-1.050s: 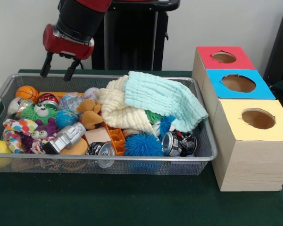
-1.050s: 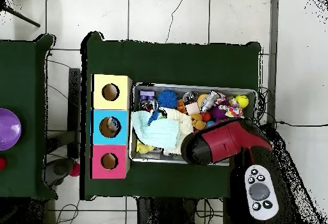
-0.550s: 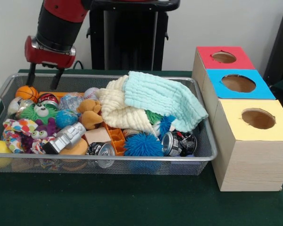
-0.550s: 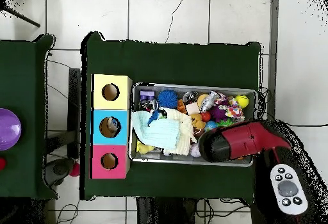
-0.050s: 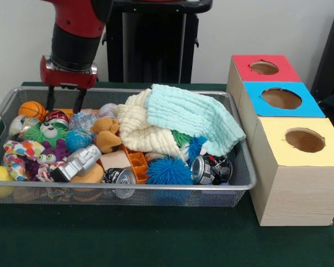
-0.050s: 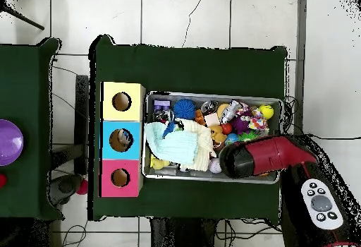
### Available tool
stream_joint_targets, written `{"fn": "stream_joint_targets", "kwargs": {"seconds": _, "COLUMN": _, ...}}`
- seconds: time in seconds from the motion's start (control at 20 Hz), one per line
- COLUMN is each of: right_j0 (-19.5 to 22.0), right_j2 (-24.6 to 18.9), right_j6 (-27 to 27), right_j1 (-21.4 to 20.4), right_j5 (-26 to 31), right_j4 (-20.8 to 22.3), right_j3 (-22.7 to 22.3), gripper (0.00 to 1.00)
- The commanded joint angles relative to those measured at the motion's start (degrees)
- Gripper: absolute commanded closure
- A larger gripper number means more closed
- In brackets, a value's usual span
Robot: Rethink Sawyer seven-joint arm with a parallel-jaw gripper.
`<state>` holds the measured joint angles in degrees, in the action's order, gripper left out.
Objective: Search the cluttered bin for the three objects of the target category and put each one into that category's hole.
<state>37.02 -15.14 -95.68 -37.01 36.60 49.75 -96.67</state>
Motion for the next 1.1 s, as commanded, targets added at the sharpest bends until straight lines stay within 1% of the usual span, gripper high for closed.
{"fn": "stream_joint_targets", "kwargs": {"seconds": 0.05, "right_j0": 1.55, "right_j2": -4.54, "right_j6": -2.22, "right_j1": 0.97, "right_j5": 2.45, "right_j4": -9.03, "right_j3": -8.37, "gripper": 0.0}}
{"fn": "stream_joint_targets", "kwargs": {"seconds": 0.15, "right_j0": 2.46, "right_j2": -4.52, "right_j6": -3.88, "right_j1": 0.81, "right_j5": 1.96, "right_j4": -12.35, "right_j3": -9.8, "gripper": 0.0}}
{"fn": "stream_joint_targets", "kwargs": {"seconds": 0.2, "right_j0": 2.78, "right_j2": -4.55, "right_j6": -4.28, "right_j1": 0.97, "right_j5": 1.11, "right_j4": -13.43, "right_j3": -10.23, "gripper": 0.0}}
{"fn": "stream_joint_targets", "kwargs": {"seconds": 0.25, "right_j0": 3.99, "right_j2": -4.56, "right_j6": -5.45, "right_j1": 1.4, "right_j5": -0.21, "right_j4": -15.35, "right_j3": -10.83, "gripper": 0.0}}
{"fn": "stream_joint_targets", "kwargs": {"seconds": 0.35, "right_j0": 5.03, "right_j2": -4.19, "right_j6": -5.93, "right_j1": 2.13, "right_j5": -1.47, "right_j4": -17.5, "right_j3": -11.29, "gripper": 0.0}}
{"fn": "stream_joint_targets", "kwargs": {"seconds": 0.45, "right_j0": 5.85, "right_j2": -3.77, "right_j6": -6.56, "right_j1": 3.22, "right_j5": -3.02, "right_j4": -19.36, "right_j3": -11.42, "gripper": 0.0}}
{"fn": "stream_joint_targets", "kwargs": {"seconds": 0.6, "right_j0": 6.19, "right_j2": -3.45, "right_j6": -5.22, "right_j1": 4.56, "right_j5": -3.96, "right_j4": -20.02, "right_j3": -10.9, "gripper": 0.0}}
{"fn": "stream_joint_targets", "kwargs": {"seconds": 0.7, "right_j0": 5.61, "right_j2": -2.95, "right_j6": -3.02, "right_j1": 4.75, "right_j5": -4.38, "right_j4": -17.94, "right_j3": -10.05, "gripper": 0.0}}
{"fn": "stream_joint_targets", "kwargs": {"seconds": 0.75, "right_j0": 4.58, "right_j2": -2.13, "right_j6": -1.94, "right_j1": 4.73, "right_j5": -5.44, "right_j4": -15.25, "right_j3": -8.92, "gripper": 0.0}}
{"fn": "stream_joint_targets", "kwargs": {"seconds": 0.8, "right_j0": 4.38, "right_j2": -2.05, "right_j6": -1.66, "right_j1": 4.86, "right_j5": -6.05, "right_j4": -14.41, "right_j3": -8.4, "gripper": 0.0}}
{"fn": "stream_joint_targets", "kwargs": {"seconds": 0.85, "right_j0": 3.85, "right_j2": -1.79, "right_j6": -1.55, "right_j1": 5.04, "right_j5": -8.75, "right_j4": -12.18, "right_j3": -7.43, "gripper": 0.0}}
{"fn": "stream_joint_targets", "kwargs": {"seconds": 1.0, "right_j0": 3.02, "right_j2": -1.62, "right_j6": -0.39, "right_j1": 5.08, "right_j5": -10.64, "right_j4": -9.15, "right_j3": -6.01, "gripper": 0.0}}
{"fn": "stream_joint_targets", "kwargs": {"seconds": 1.1, "right_j0": 2.46, "right_j2": -1.51, "right_j6": -0.11, "right_j1": 5.08, "right_j5": -11.0, "right_j4": -8.02, "right_j3": -5.17, "gripper": 0.0}}
